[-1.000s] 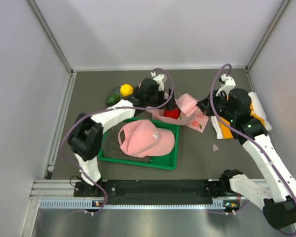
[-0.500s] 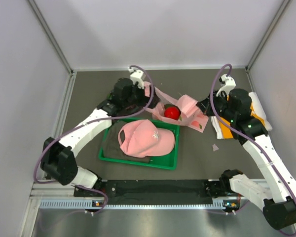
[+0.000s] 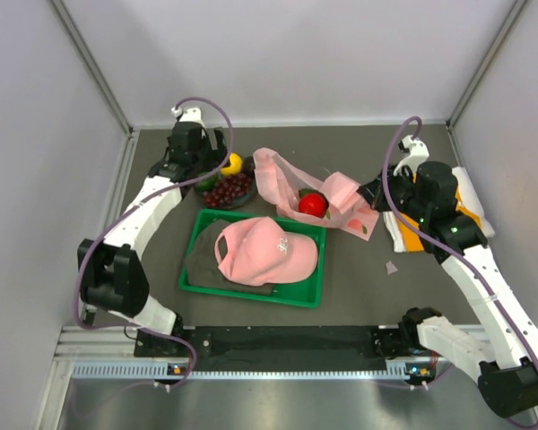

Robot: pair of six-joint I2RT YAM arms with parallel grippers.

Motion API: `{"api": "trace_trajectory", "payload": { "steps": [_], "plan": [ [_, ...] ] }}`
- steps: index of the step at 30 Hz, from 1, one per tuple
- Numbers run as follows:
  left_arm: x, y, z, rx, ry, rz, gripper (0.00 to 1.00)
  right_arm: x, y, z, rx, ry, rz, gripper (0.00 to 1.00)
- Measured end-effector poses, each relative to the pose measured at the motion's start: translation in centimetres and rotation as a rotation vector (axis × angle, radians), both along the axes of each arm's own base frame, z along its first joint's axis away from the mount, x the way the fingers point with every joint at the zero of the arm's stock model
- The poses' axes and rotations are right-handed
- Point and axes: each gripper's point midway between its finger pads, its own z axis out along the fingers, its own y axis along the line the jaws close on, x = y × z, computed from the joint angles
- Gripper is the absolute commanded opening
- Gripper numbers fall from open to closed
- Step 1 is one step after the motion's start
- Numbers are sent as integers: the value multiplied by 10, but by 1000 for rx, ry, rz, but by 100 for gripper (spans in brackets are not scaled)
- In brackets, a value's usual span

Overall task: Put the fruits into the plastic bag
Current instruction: Pick up the fake fruit from the plate.

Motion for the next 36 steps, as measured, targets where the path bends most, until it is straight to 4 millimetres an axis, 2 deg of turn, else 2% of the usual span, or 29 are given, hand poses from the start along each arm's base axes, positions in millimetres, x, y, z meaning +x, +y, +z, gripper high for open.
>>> {"api": "trace_trajectory", "payload": {
  "steps": [3,8,12,18,27,36],
  "plan": [
    [10,22,-24,39,66,72,98,0,-1,1,-1,-2,-2,0],
    [13,55,-66,53,183,157,95,0,-1,1,-3,-5,-6,0],
    [17,74,-79,43,214,197,93,0,-2,1,-4,-4,-7,0],
    [32,77,-94,10,247,178,92,0,-2,1,-4,-4,-6,0],
    [39,69,-141,-65,361,123,94,0,-2,0,-5,-2,-6,0],
    [51,63,-147,-106,371,95,94,0,-2,0,-6,-1,-6,0]
  ]
}}
